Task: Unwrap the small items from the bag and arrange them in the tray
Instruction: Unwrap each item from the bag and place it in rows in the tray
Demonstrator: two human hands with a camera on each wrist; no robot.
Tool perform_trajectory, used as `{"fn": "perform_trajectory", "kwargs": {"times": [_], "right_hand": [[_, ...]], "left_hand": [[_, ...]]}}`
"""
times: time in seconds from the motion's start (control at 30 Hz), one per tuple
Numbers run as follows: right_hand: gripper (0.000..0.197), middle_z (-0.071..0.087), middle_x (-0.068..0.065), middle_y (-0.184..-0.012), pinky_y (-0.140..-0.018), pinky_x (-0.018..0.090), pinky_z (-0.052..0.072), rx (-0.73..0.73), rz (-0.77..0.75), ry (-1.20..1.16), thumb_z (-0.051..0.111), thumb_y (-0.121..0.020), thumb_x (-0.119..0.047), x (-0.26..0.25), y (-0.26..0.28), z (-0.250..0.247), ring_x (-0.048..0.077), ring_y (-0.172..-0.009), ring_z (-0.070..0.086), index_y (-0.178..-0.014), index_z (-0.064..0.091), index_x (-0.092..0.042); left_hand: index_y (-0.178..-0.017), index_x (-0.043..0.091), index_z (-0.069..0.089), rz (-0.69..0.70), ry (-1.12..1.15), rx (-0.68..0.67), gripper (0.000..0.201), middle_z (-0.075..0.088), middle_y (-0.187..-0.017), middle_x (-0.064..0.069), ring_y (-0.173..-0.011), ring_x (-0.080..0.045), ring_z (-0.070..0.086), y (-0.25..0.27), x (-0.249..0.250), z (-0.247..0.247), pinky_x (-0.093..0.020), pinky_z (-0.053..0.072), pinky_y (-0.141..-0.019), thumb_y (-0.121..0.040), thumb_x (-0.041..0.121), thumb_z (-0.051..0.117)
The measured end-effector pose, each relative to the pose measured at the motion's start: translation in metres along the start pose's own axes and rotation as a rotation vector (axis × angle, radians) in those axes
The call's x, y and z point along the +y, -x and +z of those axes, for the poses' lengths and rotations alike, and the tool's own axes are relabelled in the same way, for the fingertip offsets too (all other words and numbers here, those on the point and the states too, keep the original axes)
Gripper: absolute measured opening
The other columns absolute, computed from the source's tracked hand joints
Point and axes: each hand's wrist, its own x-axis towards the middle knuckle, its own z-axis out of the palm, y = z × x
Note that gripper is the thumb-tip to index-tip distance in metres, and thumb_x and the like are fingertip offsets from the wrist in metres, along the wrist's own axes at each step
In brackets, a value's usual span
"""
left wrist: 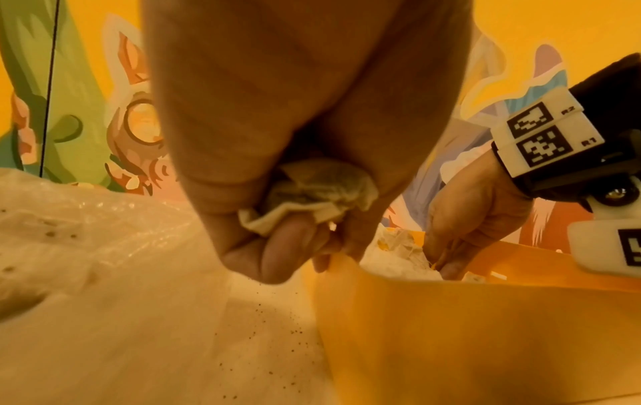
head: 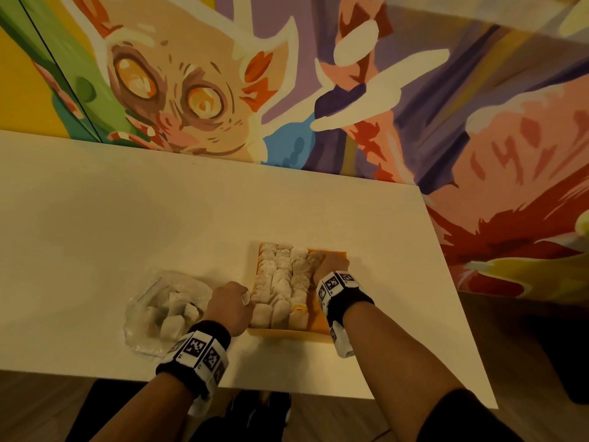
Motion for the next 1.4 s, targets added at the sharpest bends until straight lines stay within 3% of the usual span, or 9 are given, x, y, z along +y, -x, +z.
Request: {"fn": "perform_trajectory", "kwargs": {"times": [0.2,0.33,0.43,0.63,0.8,0.93,1.13,1.27,1.4], "right_hand": [[0.037,0.045,0.016,-0.143,-0.109,0.031,0.036,0.086,-0.067,0.068,0.048,-0.099,-0.014,-0.002,0.025,-0.022,0.029,-0.132,0.044,-0.134,0.045,-0.005],[0.006,0.065,0.003,-0.088,-0.066,0.027,0.048,0.151,-0.263,-0.327,0.057,-0.090,-0.014,-0.002,0.047,-0.023,0.014,-0.074,0.061,-0.088,0.061,-0.011],[0.007,0.069,-0.006,-0.087,-0.058,0.025,0.054,0.045,-0.361,-0.607,0.066,-0.089,-0.024,-0.007,0.070,-0.013,0.011,-0.070,0.065,-0.090,0.070,-0.018],[0.014,0.070,-0.002,-0.089,-0.064,0.029,0.058,-0.125,-0.399,-0.790,0.076,-0.081,-0.038,-0.009,0.100,-0.001,0.018,-0.072,0.071,-0.086,0.068,-0.026],[0.008,0.070,0.000,-0.076,-0.066,0.038,0.059,-0.122,-0.388,-0.904,0.070,-0.089,-0.022,0.000,0.104,0.000,0.013,-0.065,0.068,-0.086,0.072,-0.014],[0.017,0.071,0.015,-0.080,-0.065,0.035,0.059,-0.072,-0.307,-1.095,0.063,-0.093,-0.014,0.008,0.106,0.000,0.021,-0.066,0.069,-0.098,0.068,0.001],[0.003,0.072,0.021,-0.082,-0.073,0.034,0.060,-0.056,-0.285,-1.322,0.062,-0.092,-0.005,0.013,0.112,0.004,0.028,-0.075,0.073,-0.092,0.059,-0.005],[0.010,0.071,0.026,-0.087,-0.076,0.037,0.060,-0.081,-0.260,-1.365,0.063,-0.091,-0.005,0.016,0.108,0.009,0.031,-0.079,0.073,-0.096,0.055,-0.001],[0.013,0.071,0.021,-0.082,-0.068,0.030,0.059,-0.113,-0.252,-1.374,0.063,-0.091,-0.007,0.018,0.105,0.012,0.026,-0.075,0.072,-0.095,0.055,0.002]], "left_hand": [[-0.092,0.013,0.069,-0.020,0.309,0.119,0.016,0.066,-0.090,-0.001,-0.083,-0.020,0.058,0.013,0.011,-0.017,-0.024,0.040,-0.072,-0.087,0.028,0.067],[-0.095,0.008,0.071,-0.113,0.886,-0.031,0.012,0.066,-0.078,-0.006,-0.061,-0.018,0.059,0.021,0.022,-0.029,-0.028,0.047,-0.055,-0.087,0.016,0.071],[-0.102,0.004,0.069,-0.111,1.093,-0.182,0.018,0.066,-0.083,-0.012,-0.069,-0.021,0.061,0.028,0.029,-0.036,-0.029,0.045,-0.056,-0.085,0.005,0.071],[-0.122,0.006,0.061,0.009,1.055,-0.294,0.055,0.071,-0.097,-0.016,-0.079,-0.022,0.067,0.031,0.031,-0.035,-0.026,0.050,-0.058,-0.072,-0.004,0.080],[-0.108,0.008,0.069,0.098,0.966,-0.225,0.031,0.069,-0.082,-0.012,-0.061,-0.018,0.060,0.038,0.042,-0.036,-0.029,0.047,-0.054,-0.080,-0.002,0.074],[-0.106,0.009,0.070,0.033,0.994,-0.168,0.025,0.067,-0.083,-0.013,-0.067,-0.019,0.065,0.034,0.041,-0.031,-0.030,0.045,-0.054,-0.082,0.001,0.072],[-0.078,0.011,0.063,0.021,1.028,-0.151,0.013,0.052,-0.071,-0.005,-0.058,-0.015,0.051,0.034,0.046,-0.023,-0.026,0.041,-0.050,-0.086,0.014,0.072],[-0.090,0.004,0.072,0.030,0.961,0.017,0.017,0.062,-0.066,-0.006,-0.053,-0.017,0.051,0.032,0.049,-0.025,-0.027,0.045,-0.050,-0.081,0.018,0.077],[-0.078,0.018,0.076,0.113,0.788,0.214,0.007,0.065,-0.063,0.007,-0.046,-0.010,0.052,0.028,0.054,-0.031,-0.030,0.048,-0.051,-0.077,0.024,0.081]]}}
